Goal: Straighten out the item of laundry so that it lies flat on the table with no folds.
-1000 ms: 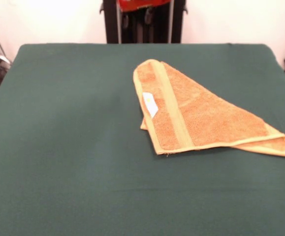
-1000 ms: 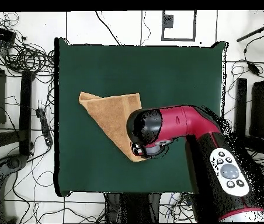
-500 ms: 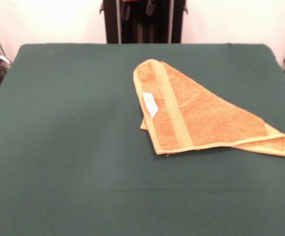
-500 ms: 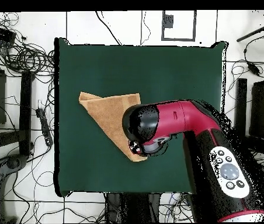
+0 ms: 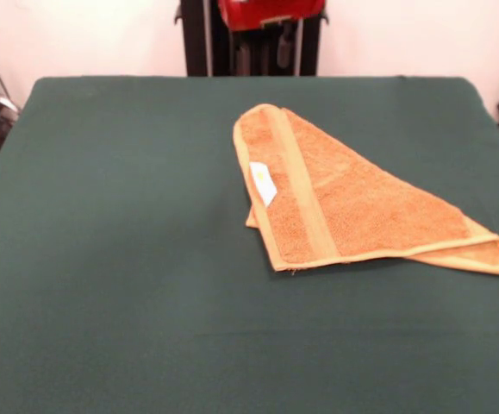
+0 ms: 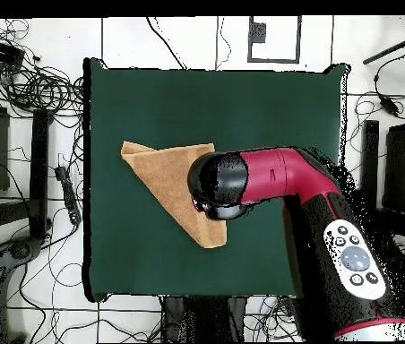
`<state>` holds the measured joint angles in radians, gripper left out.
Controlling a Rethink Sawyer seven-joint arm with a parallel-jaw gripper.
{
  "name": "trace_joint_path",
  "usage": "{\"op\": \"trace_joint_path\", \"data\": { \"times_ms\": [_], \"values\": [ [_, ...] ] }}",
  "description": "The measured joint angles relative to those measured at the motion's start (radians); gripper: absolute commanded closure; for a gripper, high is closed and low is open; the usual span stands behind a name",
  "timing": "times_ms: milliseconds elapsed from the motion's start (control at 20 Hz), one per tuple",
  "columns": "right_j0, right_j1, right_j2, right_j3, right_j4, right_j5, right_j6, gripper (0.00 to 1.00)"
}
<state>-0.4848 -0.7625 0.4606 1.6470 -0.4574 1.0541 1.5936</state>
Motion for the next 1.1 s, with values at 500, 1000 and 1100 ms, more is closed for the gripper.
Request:
{"op": "trace_joint_path", "data": {
  "times_ms": [500, 1000, 1100],
  "values": [
    [0.006, 0.049, 0.000, -0.060, -0.001, -0.142, 0.000, 0.00],
    [0.043, 0.062, 0.000, -0.102, -0.007, -0.142, 0.000, 0.00],
    [0.055, 0.065, 0.000, -0.113, -0.008, -0.142, 0.000, 0.00]
  ]
}}
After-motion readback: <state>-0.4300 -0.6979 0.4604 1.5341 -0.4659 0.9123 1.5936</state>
